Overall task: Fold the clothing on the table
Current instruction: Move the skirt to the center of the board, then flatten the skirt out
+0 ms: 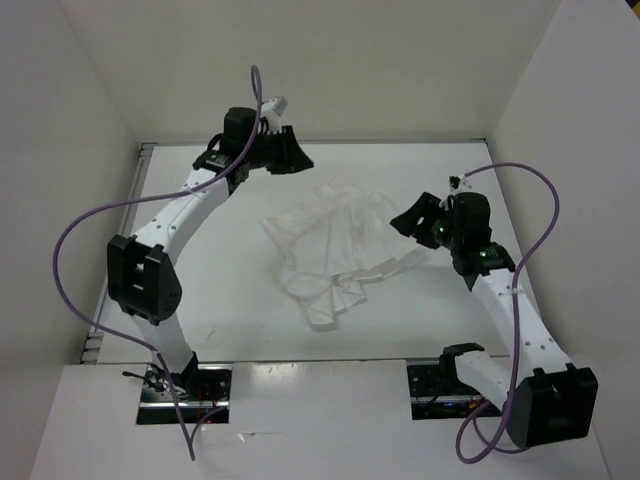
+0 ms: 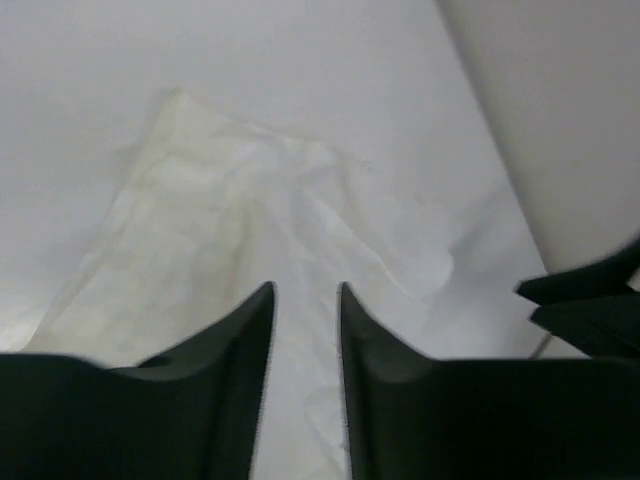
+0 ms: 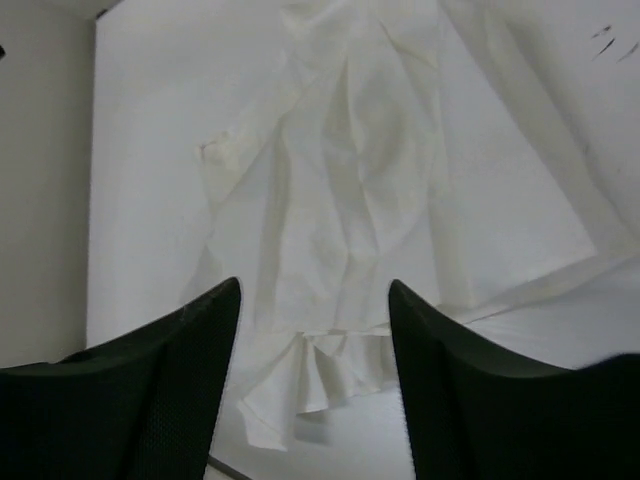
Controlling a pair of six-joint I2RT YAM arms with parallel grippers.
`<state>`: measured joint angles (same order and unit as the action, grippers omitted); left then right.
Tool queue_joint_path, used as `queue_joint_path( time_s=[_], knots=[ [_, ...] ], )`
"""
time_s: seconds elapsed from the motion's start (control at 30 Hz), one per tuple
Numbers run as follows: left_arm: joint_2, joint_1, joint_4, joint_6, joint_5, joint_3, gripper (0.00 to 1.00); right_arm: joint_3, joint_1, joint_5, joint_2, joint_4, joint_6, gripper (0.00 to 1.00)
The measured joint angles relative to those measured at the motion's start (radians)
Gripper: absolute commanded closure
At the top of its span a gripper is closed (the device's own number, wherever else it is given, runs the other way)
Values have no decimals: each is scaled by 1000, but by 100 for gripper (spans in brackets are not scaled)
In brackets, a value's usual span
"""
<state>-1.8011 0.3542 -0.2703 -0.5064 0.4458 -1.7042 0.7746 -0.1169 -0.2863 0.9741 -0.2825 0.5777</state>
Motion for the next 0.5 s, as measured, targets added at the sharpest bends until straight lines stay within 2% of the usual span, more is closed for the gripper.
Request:
queue_joint_path(
  time_s=[0.07,0.1,0.13,0.17,0.2,0.27,0.4,0.5],
  knots=[
    [50,-8,16,-21,-114,120,77,69,0,19,71,-17,-18,63],
    [60,-9,17,-31,-169,172,77,110,0,26,116,-23,-27,72],
    [61,-8,18,-47,-222,216,78,159,0,33,161,-34,-35,74],
    [58,-7,16,-57,-266,257,72,208,0,36,209,-35,-45,74],
    [48,-6,2,-74,-312,290,57,260,0,37,267,-39,-53,67],
    [21,-6,-23,-95,-375,311,39,352,0,32,375,-40,-70,63],
    [-37,-12,-68,-130,-471,290,32,466,-9,16,562,-48,-98,58],
    [-64,-13,-98,-143,-523,260,32,477,-21,10,629,-64,-105,54]
  ],
)
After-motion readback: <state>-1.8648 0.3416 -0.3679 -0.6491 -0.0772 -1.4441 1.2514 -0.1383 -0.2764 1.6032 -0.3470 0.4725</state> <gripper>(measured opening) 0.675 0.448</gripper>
